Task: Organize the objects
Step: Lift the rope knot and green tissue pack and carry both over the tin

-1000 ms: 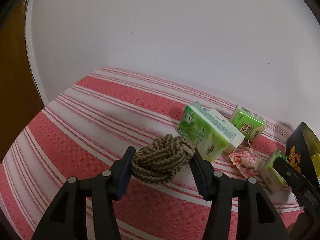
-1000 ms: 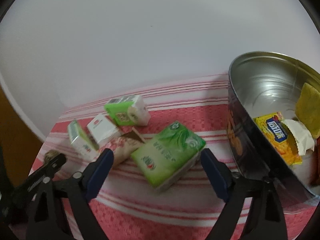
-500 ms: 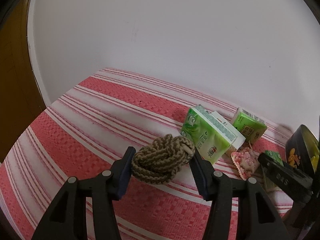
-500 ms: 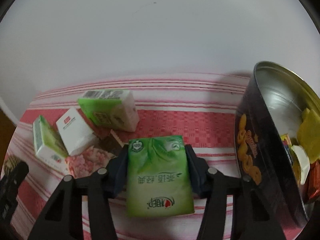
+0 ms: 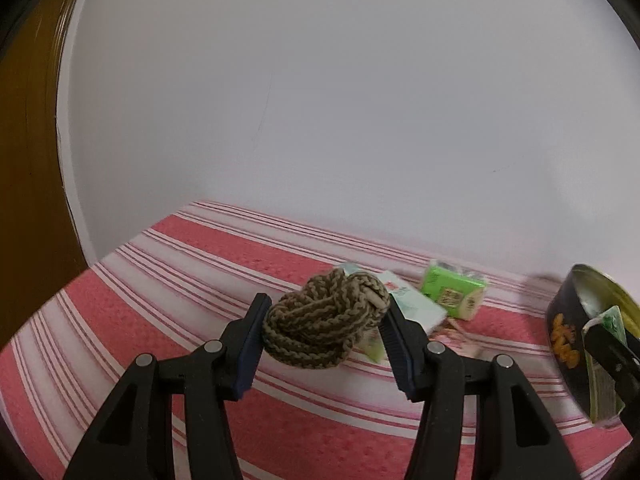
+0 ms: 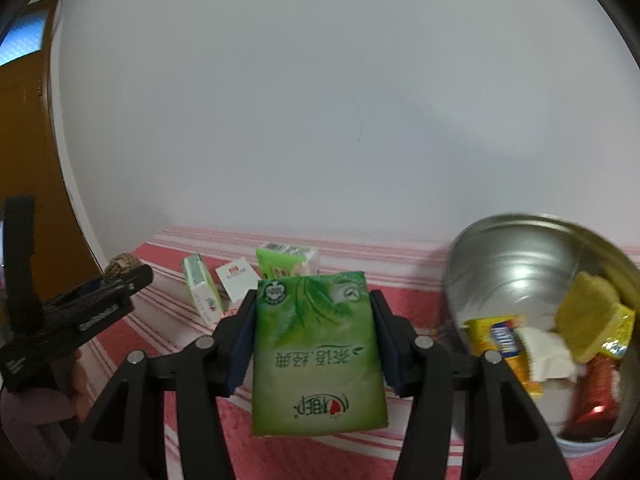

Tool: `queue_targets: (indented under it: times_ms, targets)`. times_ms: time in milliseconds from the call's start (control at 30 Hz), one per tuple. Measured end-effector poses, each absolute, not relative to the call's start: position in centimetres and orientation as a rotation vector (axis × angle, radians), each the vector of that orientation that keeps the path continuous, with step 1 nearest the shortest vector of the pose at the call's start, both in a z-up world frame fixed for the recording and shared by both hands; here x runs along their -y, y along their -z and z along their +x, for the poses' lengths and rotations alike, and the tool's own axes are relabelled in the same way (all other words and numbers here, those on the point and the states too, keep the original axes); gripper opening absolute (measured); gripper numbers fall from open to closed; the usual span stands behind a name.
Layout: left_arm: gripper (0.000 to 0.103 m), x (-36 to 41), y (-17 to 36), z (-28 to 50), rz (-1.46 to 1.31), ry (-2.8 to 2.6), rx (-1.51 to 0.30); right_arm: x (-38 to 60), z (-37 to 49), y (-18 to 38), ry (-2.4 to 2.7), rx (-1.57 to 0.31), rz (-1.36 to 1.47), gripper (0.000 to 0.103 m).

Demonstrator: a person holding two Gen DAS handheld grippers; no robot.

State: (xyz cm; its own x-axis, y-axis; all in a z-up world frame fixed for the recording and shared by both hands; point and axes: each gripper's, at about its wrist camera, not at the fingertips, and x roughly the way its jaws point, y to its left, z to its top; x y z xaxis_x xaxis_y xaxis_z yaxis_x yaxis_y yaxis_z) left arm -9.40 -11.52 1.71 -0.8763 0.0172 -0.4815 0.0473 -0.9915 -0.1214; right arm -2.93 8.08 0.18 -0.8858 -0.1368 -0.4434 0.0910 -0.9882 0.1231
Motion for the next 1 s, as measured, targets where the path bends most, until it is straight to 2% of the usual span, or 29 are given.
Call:
queue_targets:
  times_ms: [333, 1000]
  targets:
    - [0.057, 6.3, -2.0, -7.8, 0.797, 3.069, -0.141, -11.0, -0.5, -1.4, 2.997, 0.108, 0.610, 0.054]
    - [0.057, -5.1, -5.0, -4.7, 0.778, 3.182, -0.032, -19.0, 1.9, -2.2, 3.101, 0.169, 0.509, 0.054]
